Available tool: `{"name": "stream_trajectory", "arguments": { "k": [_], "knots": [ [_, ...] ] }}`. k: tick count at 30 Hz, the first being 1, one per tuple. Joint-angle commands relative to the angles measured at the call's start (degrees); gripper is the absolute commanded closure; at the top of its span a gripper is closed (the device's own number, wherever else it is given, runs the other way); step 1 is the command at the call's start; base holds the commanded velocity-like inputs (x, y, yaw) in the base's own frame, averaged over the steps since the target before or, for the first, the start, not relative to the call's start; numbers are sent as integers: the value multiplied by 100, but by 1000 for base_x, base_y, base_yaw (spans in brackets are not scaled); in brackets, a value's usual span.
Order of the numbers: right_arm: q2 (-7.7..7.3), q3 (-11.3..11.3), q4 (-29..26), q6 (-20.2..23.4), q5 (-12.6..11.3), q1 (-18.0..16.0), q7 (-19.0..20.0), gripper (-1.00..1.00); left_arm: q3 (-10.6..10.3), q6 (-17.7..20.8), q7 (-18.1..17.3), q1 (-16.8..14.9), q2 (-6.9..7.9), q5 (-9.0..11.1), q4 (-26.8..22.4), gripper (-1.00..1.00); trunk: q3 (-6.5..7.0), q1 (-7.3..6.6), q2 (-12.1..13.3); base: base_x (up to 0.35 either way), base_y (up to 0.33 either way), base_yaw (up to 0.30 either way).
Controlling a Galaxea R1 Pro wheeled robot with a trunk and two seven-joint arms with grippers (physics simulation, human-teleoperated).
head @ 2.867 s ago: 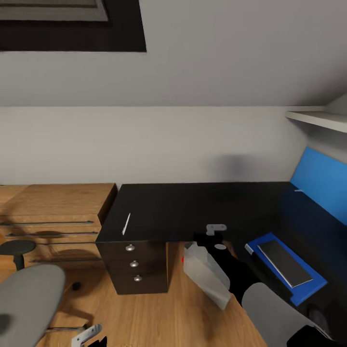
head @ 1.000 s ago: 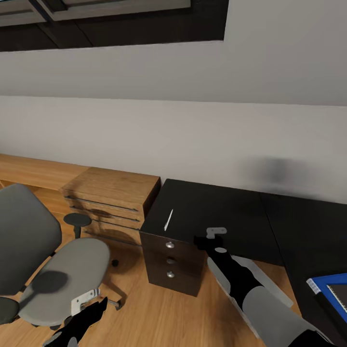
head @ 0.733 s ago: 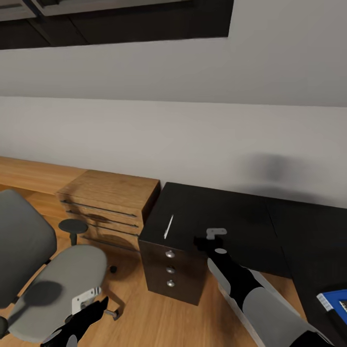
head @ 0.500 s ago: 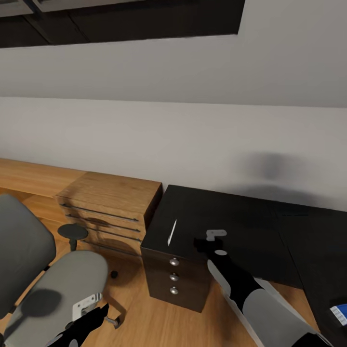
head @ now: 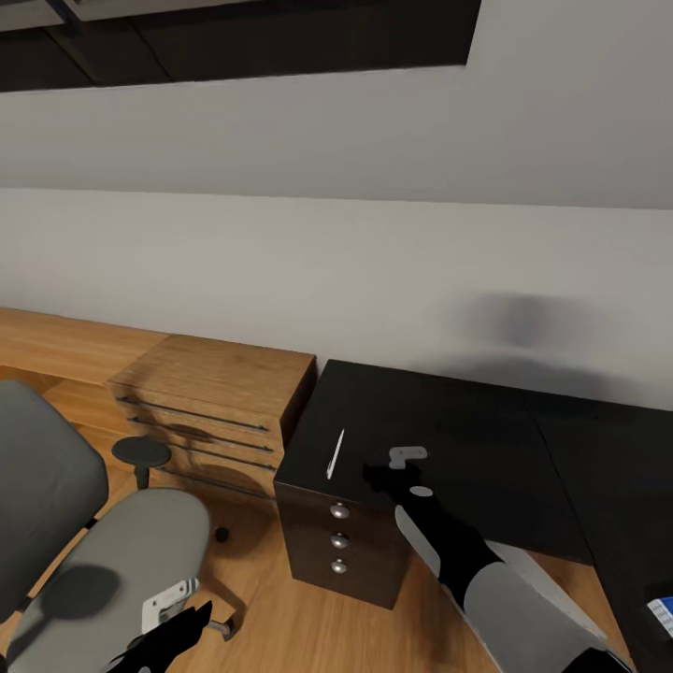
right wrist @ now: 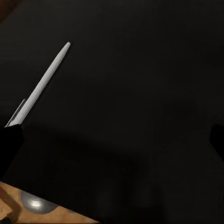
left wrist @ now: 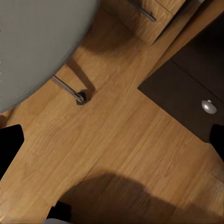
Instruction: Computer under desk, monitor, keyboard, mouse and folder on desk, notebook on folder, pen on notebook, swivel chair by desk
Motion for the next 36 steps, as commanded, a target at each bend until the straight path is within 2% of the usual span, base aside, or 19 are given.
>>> {"name": "stream_trajectory", "arguments": {
  "k": [1,6,22,33,36],
  "knots": [
    [22,29,-10,24,-46,-4,-48,-100,6,31,35,-3,-4,59,-7,-100,-10,1,-6,1,1,81],
    [118,22,-2,29,-46,-2,-41,-100,6,30,42,-3,-4,60,6,-100,-31,1,-6,0,0,171],
    [134,17,-1,31,-46,-1,-40,-100,-3,-123,43,-3,-4,52,189,-100,-131,1,-6,0,0,191],
    [141,15,-3,46,-25,1,-93,-100,-3,-145,43,-3,-4,53,206,-100,-144,1,-6,0,0,33],
    [189,10,-1,249,-21,-5,-201,-100,-3,-146,39,-3,-4,52,206,-100,-145,1,-6,0,0,3]
  ]
}}
